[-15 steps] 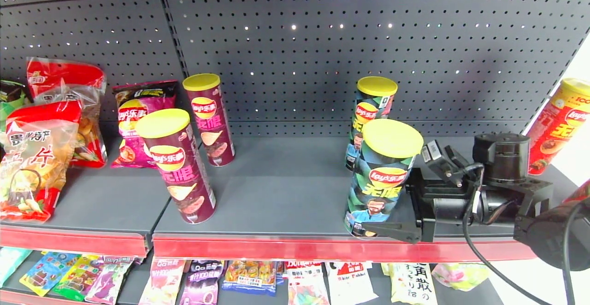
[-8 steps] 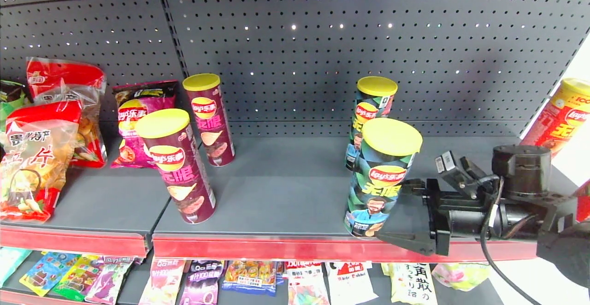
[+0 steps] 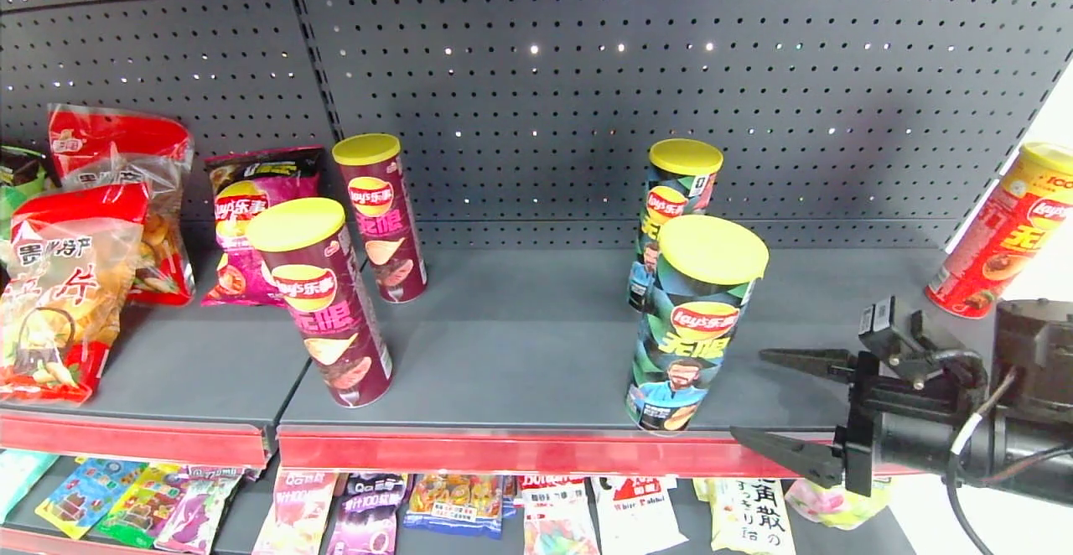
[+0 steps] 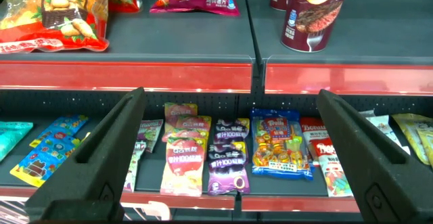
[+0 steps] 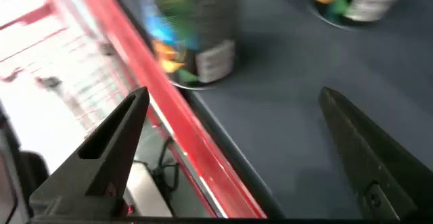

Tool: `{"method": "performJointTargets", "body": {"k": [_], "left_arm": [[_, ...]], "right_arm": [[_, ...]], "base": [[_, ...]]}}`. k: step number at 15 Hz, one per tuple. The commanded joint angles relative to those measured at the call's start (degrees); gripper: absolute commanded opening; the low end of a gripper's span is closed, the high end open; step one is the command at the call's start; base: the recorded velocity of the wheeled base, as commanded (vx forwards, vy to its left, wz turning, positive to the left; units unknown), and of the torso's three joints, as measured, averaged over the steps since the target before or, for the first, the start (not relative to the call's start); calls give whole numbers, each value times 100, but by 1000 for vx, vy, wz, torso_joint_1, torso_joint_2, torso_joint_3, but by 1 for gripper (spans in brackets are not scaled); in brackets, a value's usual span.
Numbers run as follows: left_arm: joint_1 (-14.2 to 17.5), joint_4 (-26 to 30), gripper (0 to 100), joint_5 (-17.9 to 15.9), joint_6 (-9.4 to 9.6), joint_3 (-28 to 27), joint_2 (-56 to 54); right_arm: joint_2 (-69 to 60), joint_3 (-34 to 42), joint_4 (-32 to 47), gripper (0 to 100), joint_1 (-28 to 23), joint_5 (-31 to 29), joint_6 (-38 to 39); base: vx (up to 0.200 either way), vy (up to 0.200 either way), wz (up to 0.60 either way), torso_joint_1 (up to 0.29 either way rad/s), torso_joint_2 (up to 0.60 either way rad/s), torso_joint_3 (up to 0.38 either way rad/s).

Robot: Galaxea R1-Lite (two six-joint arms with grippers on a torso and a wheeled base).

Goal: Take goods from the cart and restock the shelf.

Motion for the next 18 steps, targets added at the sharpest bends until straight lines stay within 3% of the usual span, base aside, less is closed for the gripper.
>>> {"method": "performJointTargets", "body": {"k": [1, 3, 9, 13, 15, 18], "left_arm": [[0, 2, 100, 2, -1, 1, 7], [0, 2, 100, 2, -1, 1, 7], [0, 2, 100, 2, -10, 1, 7], [0, 2, 100, 2, -1, 1, 7], [0, 2, 100, 2, -1, 1, 7], [0, 2, 100, 2, -10, 1, 7]], "right_arm": [[-482, 185, -5, 100, 10, -526, 116], [-947, 395, -5, 100, 19, -1247, 283], [-1791, 1222, -5, 100, 89, -2196, 371], [-1668, 1099, -5, 100, 784, -2961, 388], [-1475, 976, -5, 100, 1021, -3014, 546], [-1413, 1072, -5, 100, 986, -3014, 722]], "base": [[0, 0, 0, 0, 0, 0], [0, 0, 0, 0, 0, 0], [0, 0, 0, 0, 0, 0], [0, 0, 0, 0, 0, 0], [0, 0, 0, 0, 0, 0], [0, 0, 0, 0, 0, 0]]}}
